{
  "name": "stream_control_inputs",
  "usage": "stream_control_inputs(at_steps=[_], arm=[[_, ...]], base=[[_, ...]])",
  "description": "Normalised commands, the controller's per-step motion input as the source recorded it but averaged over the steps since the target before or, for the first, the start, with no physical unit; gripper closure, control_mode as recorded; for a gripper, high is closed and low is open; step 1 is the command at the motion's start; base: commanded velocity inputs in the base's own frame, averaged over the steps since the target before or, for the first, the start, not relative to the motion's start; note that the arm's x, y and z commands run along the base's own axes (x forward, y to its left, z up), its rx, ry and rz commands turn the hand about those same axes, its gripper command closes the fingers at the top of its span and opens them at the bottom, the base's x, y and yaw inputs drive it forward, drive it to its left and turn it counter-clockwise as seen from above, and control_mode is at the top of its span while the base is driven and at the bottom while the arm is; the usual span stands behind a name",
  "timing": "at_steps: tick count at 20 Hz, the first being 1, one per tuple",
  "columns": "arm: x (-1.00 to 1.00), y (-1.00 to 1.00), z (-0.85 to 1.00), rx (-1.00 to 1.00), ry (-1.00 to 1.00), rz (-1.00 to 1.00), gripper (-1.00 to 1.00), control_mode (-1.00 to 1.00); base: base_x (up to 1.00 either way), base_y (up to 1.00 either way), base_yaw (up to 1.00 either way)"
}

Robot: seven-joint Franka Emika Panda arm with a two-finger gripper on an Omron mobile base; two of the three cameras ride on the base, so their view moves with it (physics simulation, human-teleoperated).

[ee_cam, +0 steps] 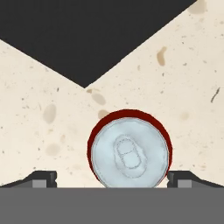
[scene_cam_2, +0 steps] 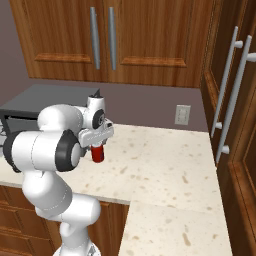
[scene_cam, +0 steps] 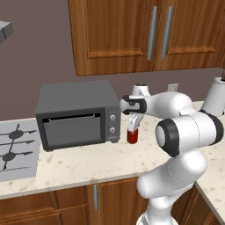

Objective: Four empty soda cans are scattered around the kitchen. Gather all the cans and cluster them next to the stove for recycling.

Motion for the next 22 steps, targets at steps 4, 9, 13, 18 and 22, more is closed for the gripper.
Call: stream_control_inputs(at_steps=[4,9,13,18,22], arm=[[0.14,0.00,0.00,0.00,0.00,0.00,-1.00,-1.00],[0.05,0.00,0.02,0.00,0.00,0.00,-1.00,-1.00],[0.00,0.00,-0.01,0.00,0.00,0.02,-1.00,-1.00],[0.00,0.00,-0.09,0.00,0.00,0.03,-1.00,-1.00],[0.00,0.01,-0.15,0.00,0.00,0.03,-1.00,-1.00]], base=[[0.00,0.00,0.00],[0.00,0.00,0.00],[0.00,0.00,0.00],[0.00,0.00,0.00],[0.00,0.00,0.00]])
